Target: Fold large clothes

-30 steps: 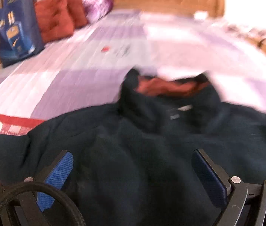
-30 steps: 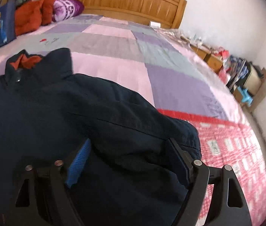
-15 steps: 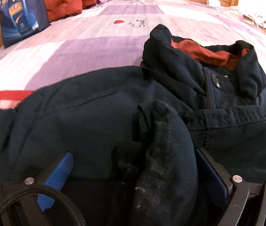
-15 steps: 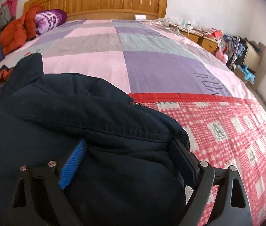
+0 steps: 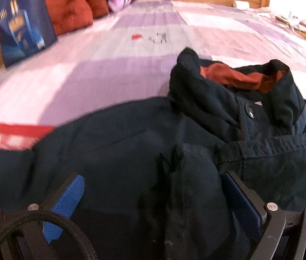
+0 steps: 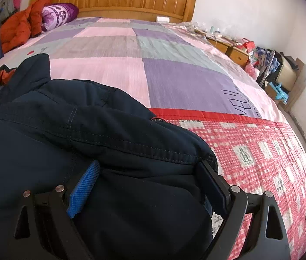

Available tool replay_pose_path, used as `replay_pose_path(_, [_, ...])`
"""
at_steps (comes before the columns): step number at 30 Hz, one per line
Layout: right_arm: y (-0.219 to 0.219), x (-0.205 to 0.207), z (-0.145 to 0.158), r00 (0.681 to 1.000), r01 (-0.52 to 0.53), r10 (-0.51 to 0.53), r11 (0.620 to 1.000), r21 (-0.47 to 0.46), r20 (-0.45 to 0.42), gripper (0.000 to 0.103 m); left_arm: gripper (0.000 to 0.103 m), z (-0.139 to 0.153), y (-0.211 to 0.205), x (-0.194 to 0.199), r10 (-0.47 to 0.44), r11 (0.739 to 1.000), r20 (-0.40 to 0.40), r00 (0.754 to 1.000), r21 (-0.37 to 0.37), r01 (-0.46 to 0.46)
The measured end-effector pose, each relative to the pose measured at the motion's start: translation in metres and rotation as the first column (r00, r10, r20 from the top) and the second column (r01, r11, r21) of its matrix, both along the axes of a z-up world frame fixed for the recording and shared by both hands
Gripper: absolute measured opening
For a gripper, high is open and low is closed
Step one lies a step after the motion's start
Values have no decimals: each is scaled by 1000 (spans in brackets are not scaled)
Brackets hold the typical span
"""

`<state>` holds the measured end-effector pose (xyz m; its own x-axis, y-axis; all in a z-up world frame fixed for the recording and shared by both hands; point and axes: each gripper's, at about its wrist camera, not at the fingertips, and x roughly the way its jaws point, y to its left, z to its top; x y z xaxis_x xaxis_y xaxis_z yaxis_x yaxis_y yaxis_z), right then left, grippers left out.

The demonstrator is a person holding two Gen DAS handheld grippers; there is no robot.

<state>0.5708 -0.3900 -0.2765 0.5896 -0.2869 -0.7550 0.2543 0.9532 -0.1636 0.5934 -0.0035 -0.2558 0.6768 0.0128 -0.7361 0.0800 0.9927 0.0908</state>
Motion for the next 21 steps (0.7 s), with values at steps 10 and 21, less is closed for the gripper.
replay_pose_path(10, [17, -14, 25, 999, -35, 36, 993, -109, 14, 92, 103, 42, -4, -30, -13, 997, 116, 993, 82, 3])
replay_pose_path(21, [133, 6, 15, 987, -158, 158, 987, -10, 13, 94, 103, -17, 27, -7, 53, 994, -102, 993, -93, -63])
